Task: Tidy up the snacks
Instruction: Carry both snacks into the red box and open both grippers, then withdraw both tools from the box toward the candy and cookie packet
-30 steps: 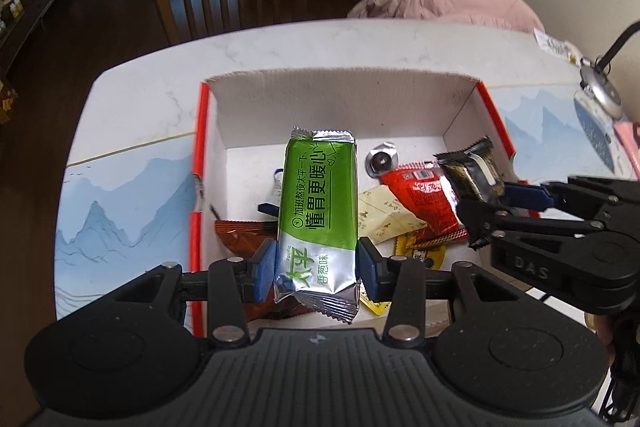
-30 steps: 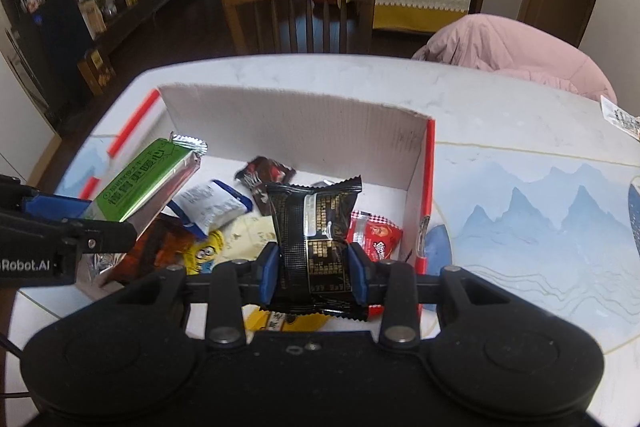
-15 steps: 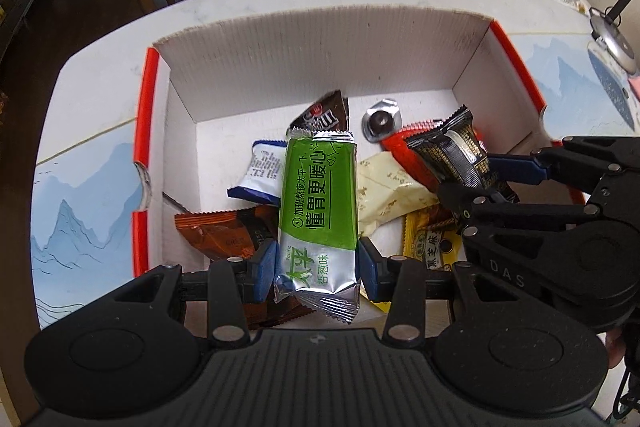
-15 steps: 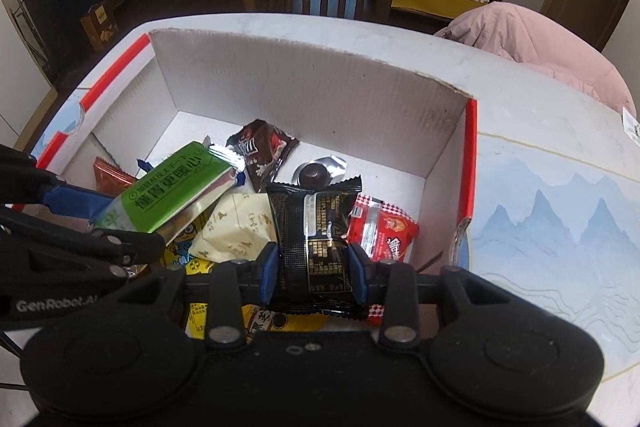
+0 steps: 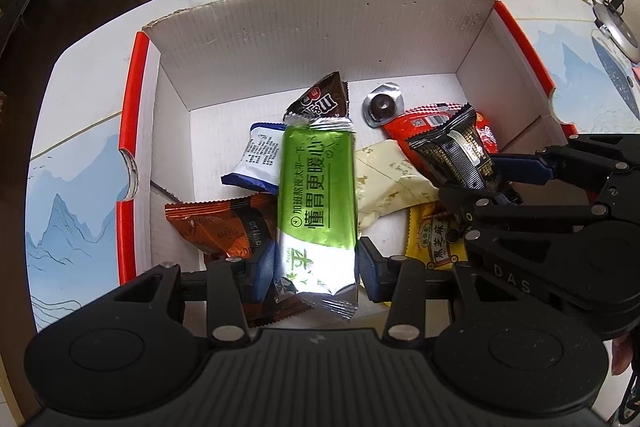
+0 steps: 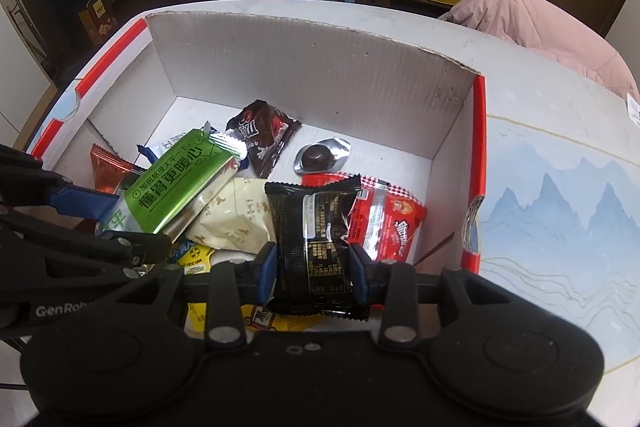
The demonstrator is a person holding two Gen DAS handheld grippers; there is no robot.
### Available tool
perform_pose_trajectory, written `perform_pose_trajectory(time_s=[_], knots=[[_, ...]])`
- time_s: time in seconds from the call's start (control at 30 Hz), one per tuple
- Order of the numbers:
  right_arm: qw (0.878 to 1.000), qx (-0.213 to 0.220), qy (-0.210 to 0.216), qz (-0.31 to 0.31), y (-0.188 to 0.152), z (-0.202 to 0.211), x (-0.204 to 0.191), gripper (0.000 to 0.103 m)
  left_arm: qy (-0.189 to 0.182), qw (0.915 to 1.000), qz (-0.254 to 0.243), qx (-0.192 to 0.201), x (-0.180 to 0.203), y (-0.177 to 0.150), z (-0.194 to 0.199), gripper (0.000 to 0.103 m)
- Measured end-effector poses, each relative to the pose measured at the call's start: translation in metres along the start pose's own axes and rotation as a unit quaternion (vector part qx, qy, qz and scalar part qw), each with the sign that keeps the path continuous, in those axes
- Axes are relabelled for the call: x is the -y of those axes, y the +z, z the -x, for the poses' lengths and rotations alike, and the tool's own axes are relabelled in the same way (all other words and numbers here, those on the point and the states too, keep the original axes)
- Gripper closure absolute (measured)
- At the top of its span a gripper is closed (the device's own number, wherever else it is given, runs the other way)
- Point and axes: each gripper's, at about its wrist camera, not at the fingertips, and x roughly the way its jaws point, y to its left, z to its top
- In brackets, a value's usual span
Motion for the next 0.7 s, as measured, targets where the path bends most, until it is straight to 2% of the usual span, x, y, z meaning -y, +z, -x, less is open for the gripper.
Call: perform_pose_trajectory(time_s=[0.17,0.37,0.7], knots=[[1.000,0.004,0.005,-0.003,-0.003,0.006,0.001,0.066,-0.002,1.0000,0.001,0.003,0.000,-0.004,0.005,0.055],[1.000,0.014,0.000,-0.006,-0.009,0.016,0.000,0.065,-0.010,0.9999,0.008,0.011,-0.001,-0.012,0.017,0.055],[0.998,0.049,0.008,-0.028,-0.021,0.054,-0.001,0.063,-0.019,0.9982,0.013,0.055,-0.005,-0.035,0.055,0.055]])
